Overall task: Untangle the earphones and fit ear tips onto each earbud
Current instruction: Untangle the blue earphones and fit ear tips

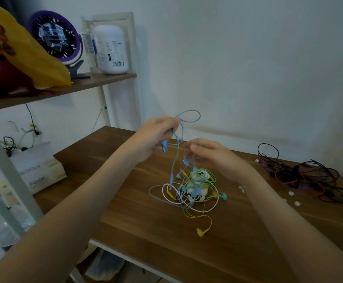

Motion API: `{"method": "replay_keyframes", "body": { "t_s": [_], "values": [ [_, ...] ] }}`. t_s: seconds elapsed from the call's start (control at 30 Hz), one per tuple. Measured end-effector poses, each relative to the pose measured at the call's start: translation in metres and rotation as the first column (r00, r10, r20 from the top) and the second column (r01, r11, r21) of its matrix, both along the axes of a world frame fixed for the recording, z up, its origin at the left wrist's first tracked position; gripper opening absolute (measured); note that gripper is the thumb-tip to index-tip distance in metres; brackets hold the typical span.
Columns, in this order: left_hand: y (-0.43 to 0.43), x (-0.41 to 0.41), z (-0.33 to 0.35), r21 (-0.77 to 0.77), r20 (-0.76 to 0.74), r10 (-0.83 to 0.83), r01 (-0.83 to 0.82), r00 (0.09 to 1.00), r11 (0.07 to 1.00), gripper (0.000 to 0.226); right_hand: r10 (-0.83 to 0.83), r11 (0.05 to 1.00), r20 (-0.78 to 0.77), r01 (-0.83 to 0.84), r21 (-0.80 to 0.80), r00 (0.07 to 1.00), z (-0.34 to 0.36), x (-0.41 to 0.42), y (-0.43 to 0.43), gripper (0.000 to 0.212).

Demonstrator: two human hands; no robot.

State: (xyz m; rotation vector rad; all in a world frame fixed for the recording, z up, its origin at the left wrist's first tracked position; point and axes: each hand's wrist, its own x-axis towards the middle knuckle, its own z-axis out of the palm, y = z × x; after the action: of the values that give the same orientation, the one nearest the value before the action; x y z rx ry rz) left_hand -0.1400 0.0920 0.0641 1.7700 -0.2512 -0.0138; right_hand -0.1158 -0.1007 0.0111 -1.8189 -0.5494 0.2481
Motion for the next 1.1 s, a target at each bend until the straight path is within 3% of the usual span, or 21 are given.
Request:
{"method": "replay_keyframes", "body": {
  "t_s": [0.1,0.2,0.33,0.5,0.77,0.9,1.1],
  "values": [
    [0.0,-0.003,0.004,-0.01,0.036,0.028,-0.027,0.999,1.0,0.036,0.062,0.984,0.008,-0.059,-0.166,0.998,-0.008,0.0,0.01,0.024],
    [0.007,-0.006,0.004,-0.027,0.052,0.059,-0.057,0.997,0.998,0.036,0.046,0.972,0.064,-0.03,-0.231,0.997,-0.016,-0.002,0.014,0.007],
    [0.02,-0.006,0.001,-0.05,0.049,0.147,-0.144,0.988,0.988,0.036,0.074,0.997,-0.08,-0.072,0.034,0.994,-0.016,-0.004,0.014,0.002],
    [0.033,0.0,-0.005,-0.096,0.005,0.303,-0.301,0.953,0.949,0.034,0.175,0.948,-0.176,-0.118,0.295,0.969,-0.013,-0.006,0.009,0.018],
    [0.034,0.006,-0.013,-0.147,-0.059,0.402,-0.406,0.914,0.902,0.03,0.226,0.86,-0.218,-0.089,0.503,0.949,-0.014,-0.003,0.003,0.024],
    [0.036,0.009,-0.014,-0.167,-0.083,0.434,-0.442,0.897,0.881,0.027,0.164,0.914,-0.248,-0.053,0.402,0.955,-0.013,0.0,0.002,0.029],
    [0.038,0.009,-0.013,-0.198,-0.08,0.438,-0.445,0.895,0.873,0.025,-0.046,0.986,-0.22,0.08,0.148,0.974,-0.013,0.003,0.009,0.015]
  ]
}}
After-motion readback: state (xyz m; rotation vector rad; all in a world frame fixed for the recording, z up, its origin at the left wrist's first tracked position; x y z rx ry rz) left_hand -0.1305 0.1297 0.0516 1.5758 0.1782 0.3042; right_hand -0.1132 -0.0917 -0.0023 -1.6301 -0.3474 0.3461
